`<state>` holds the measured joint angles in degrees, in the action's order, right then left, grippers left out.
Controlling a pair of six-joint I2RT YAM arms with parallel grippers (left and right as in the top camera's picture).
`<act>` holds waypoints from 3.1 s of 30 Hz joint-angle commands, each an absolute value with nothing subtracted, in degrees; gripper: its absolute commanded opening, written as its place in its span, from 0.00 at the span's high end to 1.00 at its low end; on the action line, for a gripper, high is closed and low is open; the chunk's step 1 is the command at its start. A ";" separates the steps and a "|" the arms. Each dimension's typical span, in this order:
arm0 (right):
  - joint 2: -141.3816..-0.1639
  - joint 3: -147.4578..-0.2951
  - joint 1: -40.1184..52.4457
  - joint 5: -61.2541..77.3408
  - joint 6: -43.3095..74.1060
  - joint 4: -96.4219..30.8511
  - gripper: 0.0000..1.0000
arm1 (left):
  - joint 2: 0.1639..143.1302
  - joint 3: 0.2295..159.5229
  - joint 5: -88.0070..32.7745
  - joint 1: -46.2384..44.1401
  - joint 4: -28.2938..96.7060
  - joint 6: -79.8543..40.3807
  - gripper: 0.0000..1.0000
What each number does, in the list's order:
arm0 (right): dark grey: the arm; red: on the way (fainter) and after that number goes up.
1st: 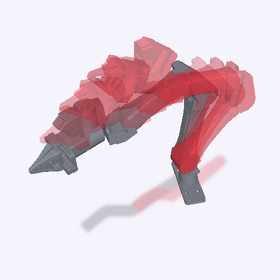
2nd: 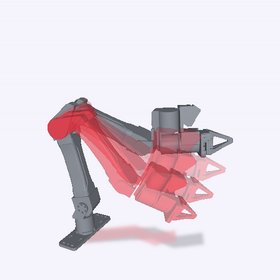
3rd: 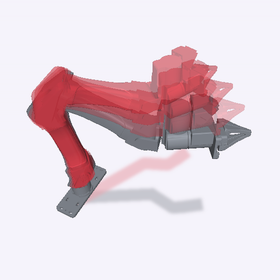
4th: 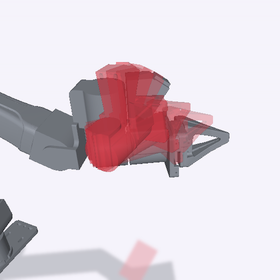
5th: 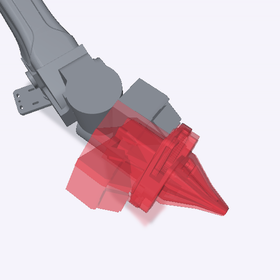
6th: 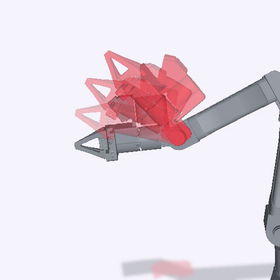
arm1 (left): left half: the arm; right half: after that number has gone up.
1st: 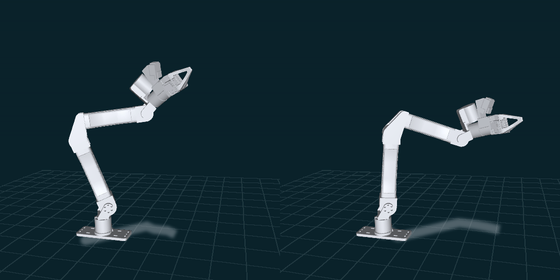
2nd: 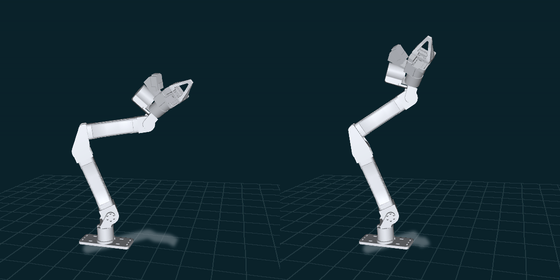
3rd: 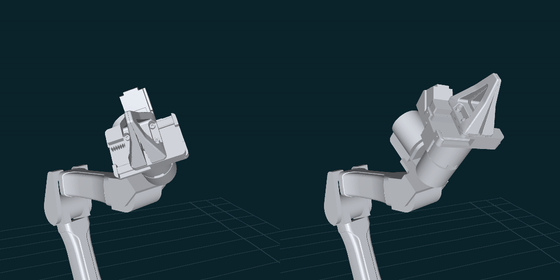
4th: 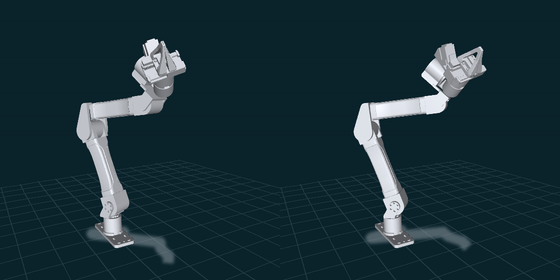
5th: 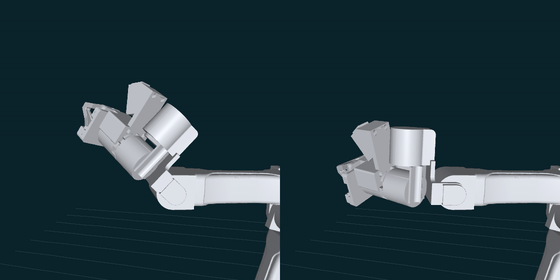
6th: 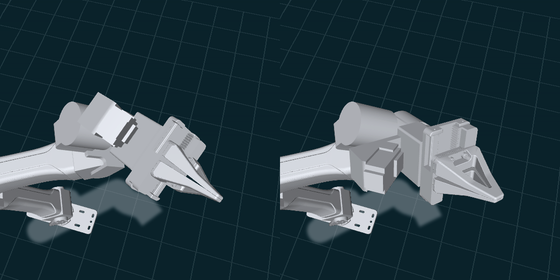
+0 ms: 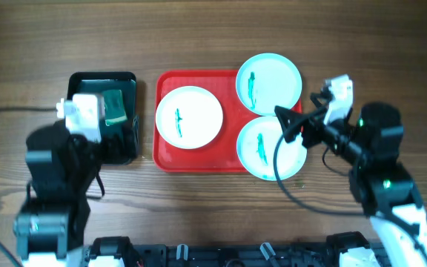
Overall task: Clean dirty plates on tray and stack at the side
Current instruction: 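Move left gripper to the sponge and right gripper to the white plate rim, then grasp the green sponge with the left gripper and lift it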
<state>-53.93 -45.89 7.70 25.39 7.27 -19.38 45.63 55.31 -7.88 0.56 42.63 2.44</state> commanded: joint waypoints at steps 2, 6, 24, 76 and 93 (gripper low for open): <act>-62.59 -58.76 7.53 31.70 7.40 -27.97 0.00 | 55.22 65.39 -15.92 1.02 49.41 0.36 0.00; -74.24 -73.34 9.61 33.47 3.57 -43.00 0.00 | 64.97 73.82 -22.15 0.95 58.46 0.38 0.00; -99.55 -79.88 23.40 20.05 20.14 -40.14 0.28 | 73.69 74.00 -12.19 0.97 60.80 -13.41 0.00; -121.21 -79.88 32.03 5.58 32.53 -29.19 0.95 | 106.21 73.84 2.87 5.91 36.82 1.69 0.62; -121.21 -79.88 32.03 5.80 32.56 -29.34 0.94 | 116.46 73.84 2.81 5.91 33.34 5.80 0.84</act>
<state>-119.11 -79.20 31.86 7.03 31.92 -28.69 113.16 73.43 3.68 5.74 33.58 4.67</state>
